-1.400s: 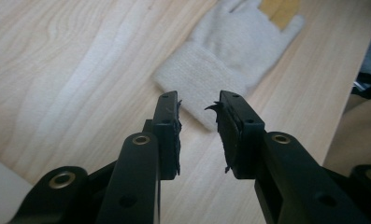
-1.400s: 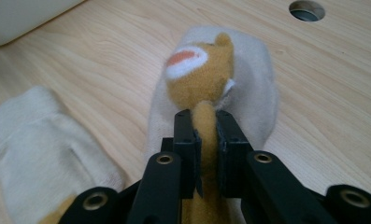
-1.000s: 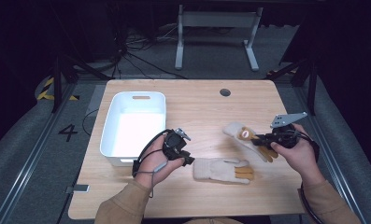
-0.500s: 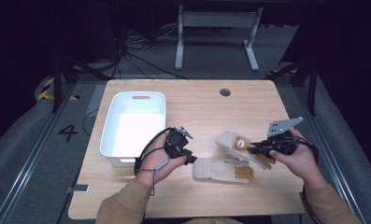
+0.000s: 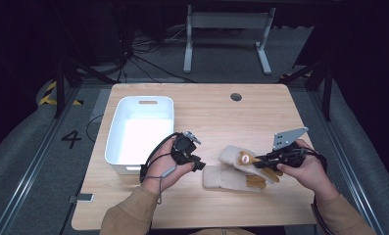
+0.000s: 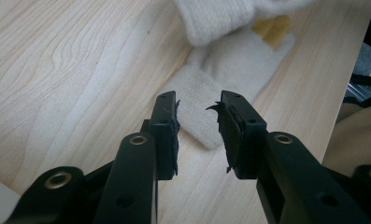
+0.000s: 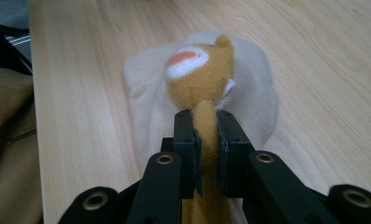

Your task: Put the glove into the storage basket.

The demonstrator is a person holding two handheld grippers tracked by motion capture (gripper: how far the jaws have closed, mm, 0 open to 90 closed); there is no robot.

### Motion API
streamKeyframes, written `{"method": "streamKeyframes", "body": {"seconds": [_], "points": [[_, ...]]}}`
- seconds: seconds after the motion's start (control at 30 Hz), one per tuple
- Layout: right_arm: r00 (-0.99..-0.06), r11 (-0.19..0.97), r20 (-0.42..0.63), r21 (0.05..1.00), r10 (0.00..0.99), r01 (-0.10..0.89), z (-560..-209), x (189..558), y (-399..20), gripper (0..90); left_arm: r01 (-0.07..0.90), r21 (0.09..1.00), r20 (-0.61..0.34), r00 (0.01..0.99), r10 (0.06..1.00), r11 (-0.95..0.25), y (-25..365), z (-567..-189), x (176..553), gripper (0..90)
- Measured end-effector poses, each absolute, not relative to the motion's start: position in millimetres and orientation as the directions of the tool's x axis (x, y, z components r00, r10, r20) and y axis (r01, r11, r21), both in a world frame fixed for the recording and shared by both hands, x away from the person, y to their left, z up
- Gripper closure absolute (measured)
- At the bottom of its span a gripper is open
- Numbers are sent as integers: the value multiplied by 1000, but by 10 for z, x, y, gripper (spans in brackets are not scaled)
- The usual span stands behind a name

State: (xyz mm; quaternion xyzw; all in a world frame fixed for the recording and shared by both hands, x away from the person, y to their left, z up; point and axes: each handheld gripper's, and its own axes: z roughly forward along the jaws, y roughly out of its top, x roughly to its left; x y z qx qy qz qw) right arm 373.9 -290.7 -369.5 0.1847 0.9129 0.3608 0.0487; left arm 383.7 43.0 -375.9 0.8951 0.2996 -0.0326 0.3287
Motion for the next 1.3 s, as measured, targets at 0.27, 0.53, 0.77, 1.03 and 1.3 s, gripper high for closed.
{"method": "streamKeyframes", "body": {"seconds": [0.27, 0.53, 0.77, 1.03, 1.3], "points": [[-952, 692, 47, 676, 301, 252, -3786, 3721, -2771, 805, 556, 563, -249, 820, 516, -611, 421, -3771, 3836, 678], [-970, 707, 48, 676, 239, 208, -3836, 3695, -2650, 804, 554, 560, -249, 821, 513, -615, 421, -3774, 3824, 679], [-980, 715, 40, 679, 195, 170, -3872, 3677, -2586, 802, 554, 562, -247, 821, 514, -614, 419, -3776, 3814, 679], [-983, 733, 34, 662, 180, 157, -4002, 3728, -2575, 775, 552, 548, -254, 826, 503, -629, 366, -3821, 3804, 678], [-978, 744, 14, 647, 206, 166, -4130, 3770, -2616, 675, 550, 518, -266, 832, 487, -655, 303, -3900, 3789, 667]]}}
